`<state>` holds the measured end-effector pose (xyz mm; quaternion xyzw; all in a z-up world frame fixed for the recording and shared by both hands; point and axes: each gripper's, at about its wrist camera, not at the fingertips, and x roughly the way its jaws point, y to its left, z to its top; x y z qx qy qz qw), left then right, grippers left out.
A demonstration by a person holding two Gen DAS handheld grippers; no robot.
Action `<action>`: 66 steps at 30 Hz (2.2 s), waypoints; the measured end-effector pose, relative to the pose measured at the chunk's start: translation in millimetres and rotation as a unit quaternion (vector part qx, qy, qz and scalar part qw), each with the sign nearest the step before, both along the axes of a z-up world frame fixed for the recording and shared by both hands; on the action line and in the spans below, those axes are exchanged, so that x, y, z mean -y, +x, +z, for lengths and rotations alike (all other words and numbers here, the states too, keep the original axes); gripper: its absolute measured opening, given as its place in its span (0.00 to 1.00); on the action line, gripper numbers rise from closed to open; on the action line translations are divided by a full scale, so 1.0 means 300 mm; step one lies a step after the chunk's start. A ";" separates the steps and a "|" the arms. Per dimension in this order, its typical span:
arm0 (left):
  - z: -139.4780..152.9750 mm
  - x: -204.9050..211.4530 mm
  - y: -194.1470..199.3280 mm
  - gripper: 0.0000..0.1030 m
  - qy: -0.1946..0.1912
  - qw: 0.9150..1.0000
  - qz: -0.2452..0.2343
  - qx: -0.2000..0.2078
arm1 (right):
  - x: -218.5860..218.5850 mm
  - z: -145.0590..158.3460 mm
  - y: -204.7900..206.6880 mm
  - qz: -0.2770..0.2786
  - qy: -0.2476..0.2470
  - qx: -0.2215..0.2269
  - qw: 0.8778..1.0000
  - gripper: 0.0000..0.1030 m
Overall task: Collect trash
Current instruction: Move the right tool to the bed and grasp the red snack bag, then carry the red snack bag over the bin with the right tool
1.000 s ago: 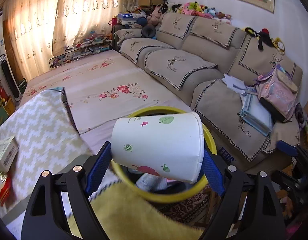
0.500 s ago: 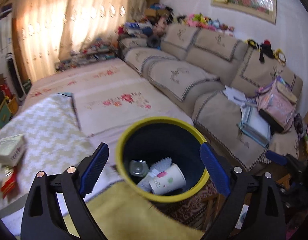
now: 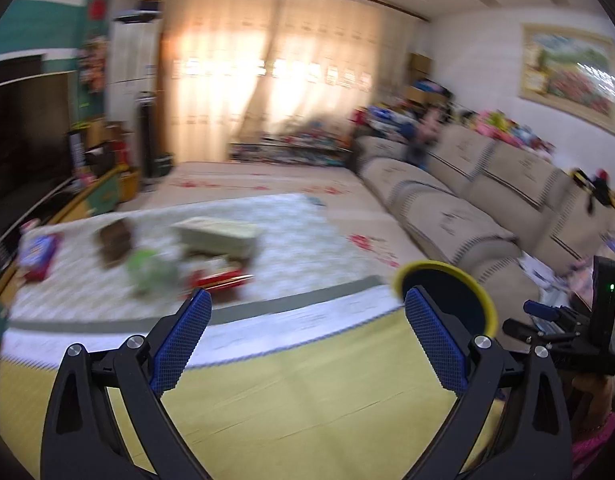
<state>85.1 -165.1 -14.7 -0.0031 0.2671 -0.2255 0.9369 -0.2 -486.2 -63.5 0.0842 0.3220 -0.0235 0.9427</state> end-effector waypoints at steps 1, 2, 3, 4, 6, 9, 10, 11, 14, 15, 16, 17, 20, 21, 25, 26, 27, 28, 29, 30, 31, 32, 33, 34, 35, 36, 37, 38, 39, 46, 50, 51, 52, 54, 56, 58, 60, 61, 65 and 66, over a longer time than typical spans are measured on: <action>-0.004 -0.045 -0.008 0.94 0.000 1.000 0.012 0.001 | -0.043 0.009 0.036 0.020 -0.002 -0.001 1.000 0.90; -0.007 -0.094 -0.018 0.94 0.000 1.000 0.025 0.001 | -0.075 0.017 0.058 0.034 -0.006 -0.001 0.999 0.90; -0.012 -0.141 -0.027 0.94 0.001 0.999 0.037 0.002 | -0.111 0.029 0.087 0.048 -0.011 -0.002 0.999 0.90; -0.018 -0.192 -0.041 0.94 0.003 0.999 0.052 0.004 | -0.149 0.040 0.117 0.063 -0.016 -0.002 0.998 0.90; -0.030 -0.269 -0.056 0.94 0.006 0.997 0.076 0.006 | -0.248 0.069 0.194 0.103 -0.029 0.000 0.994 0.90; -0.061 -0.377 -0.067 0.94 -0.003 0.995 0.101 0.000 | -0.355 0.099 0.296 0.134 -0.034 -0.002 0.990 0.90; -0.070 -0.404 -0.070 0.94 -0.006 0.994 0.106 -0.002 | -0.385 0.109 0.329 0.143 -0.032 -0.001 0.989 0.90; -0.080 -0.422 -0.068 0.94 -0.010 0.994 0.109 -0.005 | -0.423 0.115 0.375 0.154 -0.026 -0.004 0.988 0.90; -0.103 -0.463 -0.062 0.94 -0.018 0.993 0.113 -0.011 | -0.518 0.106 0.483 0.176 -0.012 -0.015 0.984 0.90; -0.107 -0.466 -0.058 0.94 -0.020 0.993 0.114 -0.013 | -0.551 0.096 0.518 0.181 -0.010 -0.021 0.983 0.90; -0.115 -0.480 -0.058 0.94 -0.023 0.993 0.115 -0.015 | -0.576 0.088 0.543 0.185 -0.010 -0.027 0.982 0.90; -0.118 -0.490 -0.058 0.94 -0.026 0.993 0.114 -0.016 | -0.614 0.075 0.582 0.193 -0.008 -0.035 0.980 0.90; -0.133 -0.509 -0.055 0.94 -0.029 0.993 0.114 -0.019 | -0.696 0.041 0.668 0.200 -0.008 -0.056 0.978 0.90; -0.138 -0.516 -0.054 0.94 -0.028 0.993 0.114 -0.020 | -0.720 0.032 0.699 0.201 -0.007 -0.063 0.978 0.90; -0.155 -0.549 -0.051 0.94 -0.036 0.992 0.118 -0.027 | -0.763 -0.004 0.803 0.185 -0.008 -0.093 0.978 0.81; -0.161 -0.560 -0.047 0.94 -0.038 0.992 0.119 -0.030 | -0.768 -0.022 0.836 0.180 -0.004 -0.108 0.978 0.80; -0.170 -0.571 -0.043 0.94 -0.041 0.991 0.121 -0.034 | -0.770 -0.036 0.860 0.175 -0.001 -0.119 0.977 0.79; -0.173 -0.577 -0.039 0.94 -0.042 0.991 0.122 -0.035 | -0.776 -0.047 0.876 0.173 -0.001 -0.124 0.977 0.79; -0.180 -0.587 -0.037 0.94 -0.045 0.990 0.125 -0.038 | -0.780 -0.060 0.893 0.170 -0.002 -0.132 0.977 0.79; -0.186 -0.594 -0.034 0.94 -0.047 0.990 0.125 -0.040 | -0.786 -0.071 0.907 0.167 -0.006 -0.137 0.976 0.79; -0.191 -0.598 -0.030 0.94 -0.049 0.990 0.125 -0.042 | -0.791 -0.082 0.919 0.164 -0.009 -0.142 0.976 0.78; -0.193 -0.602 -0.029 0.94 -0.051 0.990 0.126 -0.043 | -0.795 -0.095 0.930 0.161 -0.009 -0.148 0.976 0.76; -0.198 -0.604 -0.025 0.94 -0.052 0.990 0.125 -0.045 | -0.796 -0.104 0.936 0.159 -0.009 -0.152 0.975 0.73; -0.200 -0.605 -0.024 0.94 -0.053 0.990 0.125 -0.045 | -0.801 -0.113 0.943 0.159 -0.008 -0.155 0.975 0.71; -0.202 -0.605 -0.023 0.94 -0.053 0.990 0.124 -0.046 | -0.807 -0.122 0.946 0.159 -0.010 -0.159 0.974 0.67; -0.204 -0.603 -0.021 0.94 -0.053 0.990 0.123 -0.047 | -0.810 -0.130 0.947 0.160 -0.011 -0.161 0.974 0.62; -0.207 -0.601 -0.018 0.94 -0.053 0.990 0.121 -0.048 | -0.814 -0.139 0.946 0.161 -0.013 -0.165 0.973 0.59; -0.207 -0.600 -0.016 0.94 -0.053 0.990 0.121 -0.048 | -0.814 -0.147 0.945 0.162 -0.012 -0.169 0.972 0.52; -0.208 -0.599 -0.014 0.94 -0.054 0.990 0.120 -0.049 | -0.815 -0.151 0.942 0.162 -0.014 -0.171 0.972 0.48; -0.206 -0.574 -0.015 0.94 -0.054 0.991 0.112 -0.049 | -0.782 -0.147 0.887 0.167 -0.002 -0.171 0.971 0.32; -0.198 -0.562 -0.021 0.94 -0.053 0.992 0.106 -0.046 | -0.762 -0.129 0.818 0.176 0.002 -0.165 0.970 0.28; -0.196 -0.559 -0.024 0.94 -0.052 0.992 0.105 -0.045 | -0.755 -0.124 0.801 0.178 0.002 -0.164 0.970 0.27; -0.193 -0.554 -0.027 0.94 -0.051 0.992 0.104 -0.043 | -0.746 -0.117 0.774 0.181 0.004 -0.162 0.970 0.27; -0.189 -0.547 -0.031 0.94 -0.050 0.993 0.102 -0.042 | -0.729 -0.107 0.729 0.185 0.006 -0.159 0.970 0.26; -0.186 -0.541 -0.035 0.94 -0.050 0.993 0.099 -0.041 | -0.715 -0.101 0.684 0.185 0.005 -0.156 0.970 0.25; -0.183 -0.532 -0.039 0.94 -0.049 0.993 0.096 -0.040 | -0.696 -0.092 0.633 0.184 0.007 -0.149 0.972 0.24; -0.180 -0.522 -0.046 0.94 -0.048 0.994 0.093 -0.039 | -0.676 -0.080 0.576 0.182 0.013 -0.140 0.973 0.24; -0.178 -0.515 -0.050 0.94 -0.047 0.994 0.091 -0.039 | -0.665 -0.076 0.550 0.180 0.016 -0.136 0.974 0.24; -0.173 -0.490 -0.056 0.94 -0.041 0.995 0.084 -0.038 | -0.613 -0.048 0.450 0.170 0.025 -0.115 0.978 0.24; -0.172 -0.483 -0.058 0.94 -0.040 0.995 0.083 -0.037 | -0.597 -0.039 0.432 0.165 0.026 -0.109 0.980 0.24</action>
